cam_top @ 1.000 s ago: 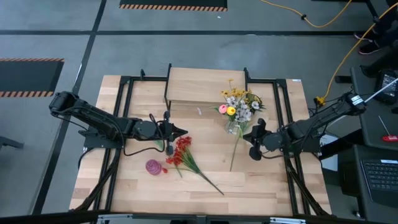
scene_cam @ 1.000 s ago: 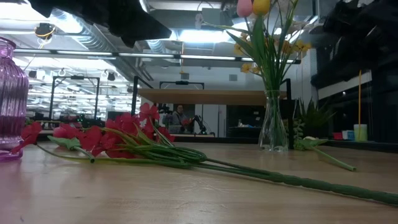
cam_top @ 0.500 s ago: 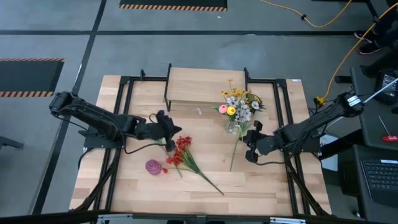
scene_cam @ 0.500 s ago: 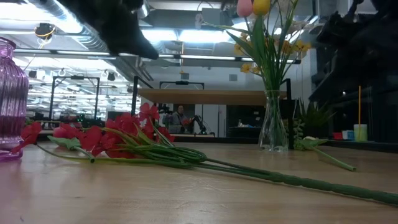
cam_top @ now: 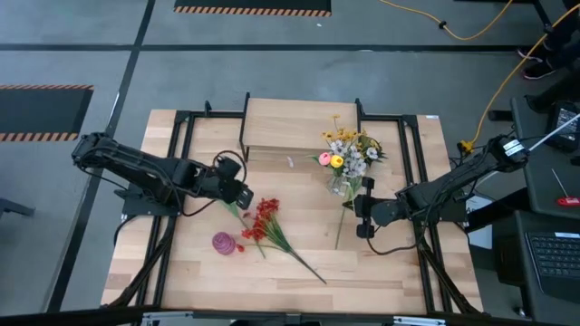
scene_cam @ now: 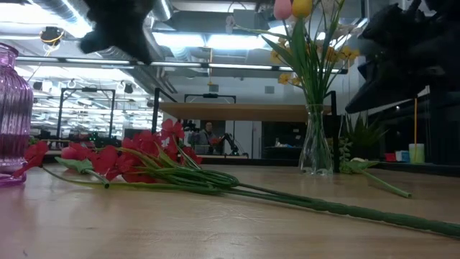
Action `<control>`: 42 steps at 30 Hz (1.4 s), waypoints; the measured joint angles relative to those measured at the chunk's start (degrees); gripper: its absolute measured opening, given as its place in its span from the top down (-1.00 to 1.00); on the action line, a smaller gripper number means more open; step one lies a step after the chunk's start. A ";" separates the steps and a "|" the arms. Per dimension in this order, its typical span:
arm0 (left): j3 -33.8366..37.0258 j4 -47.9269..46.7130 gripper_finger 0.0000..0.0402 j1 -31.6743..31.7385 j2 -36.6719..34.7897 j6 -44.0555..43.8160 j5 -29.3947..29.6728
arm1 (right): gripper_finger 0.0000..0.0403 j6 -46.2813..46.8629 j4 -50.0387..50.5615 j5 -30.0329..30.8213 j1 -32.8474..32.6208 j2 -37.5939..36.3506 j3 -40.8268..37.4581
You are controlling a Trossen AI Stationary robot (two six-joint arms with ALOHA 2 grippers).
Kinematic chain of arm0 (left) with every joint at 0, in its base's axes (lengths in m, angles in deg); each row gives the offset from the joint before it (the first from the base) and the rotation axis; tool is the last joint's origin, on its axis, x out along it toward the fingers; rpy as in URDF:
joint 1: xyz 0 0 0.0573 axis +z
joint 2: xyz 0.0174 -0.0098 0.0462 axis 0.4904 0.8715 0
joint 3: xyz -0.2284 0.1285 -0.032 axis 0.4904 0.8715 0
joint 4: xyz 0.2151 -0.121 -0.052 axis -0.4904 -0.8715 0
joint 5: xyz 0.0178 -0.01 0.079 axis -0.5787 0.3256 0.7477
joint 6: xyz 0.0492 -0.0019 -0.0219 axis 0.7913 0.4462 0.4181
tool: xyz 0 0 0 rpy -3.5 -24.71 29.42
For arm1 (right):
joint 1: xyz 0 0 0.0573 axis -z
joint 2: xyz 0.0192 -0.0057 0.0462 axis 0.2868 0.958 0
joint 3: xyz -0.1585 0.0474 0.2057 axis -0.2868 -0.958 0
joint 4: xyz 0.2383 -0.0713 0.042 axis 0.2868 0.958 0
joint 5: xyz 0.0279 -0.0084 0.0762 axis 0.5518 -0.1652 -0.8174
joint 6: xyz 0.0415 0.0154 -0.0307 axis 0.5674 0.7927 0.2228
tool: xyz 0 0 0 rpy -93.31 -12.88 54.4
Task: Pick and place flowers into a vace then onto a shelf
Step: Put the red flower into the violet vase
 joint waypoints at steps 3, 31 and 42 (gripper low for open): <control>-0.01 -6.52 0.99 0.00 0.25 -10.99 -1.73 | 0.96 -2.69 0.00 -0.01 0.00 0.00 0.00; 2.61 -18.78 0.64 -0.50 11.36 -45.10 -11.01 | 0.96 -13.14 4.68 -0.08 0.01 -0.02 0.00; 5.91 -15.09 0.29 -0.39 14.71 -56.29 -13.51 | 0.96 -14.93 5.51 -0.07 0.07 -0.04 0.00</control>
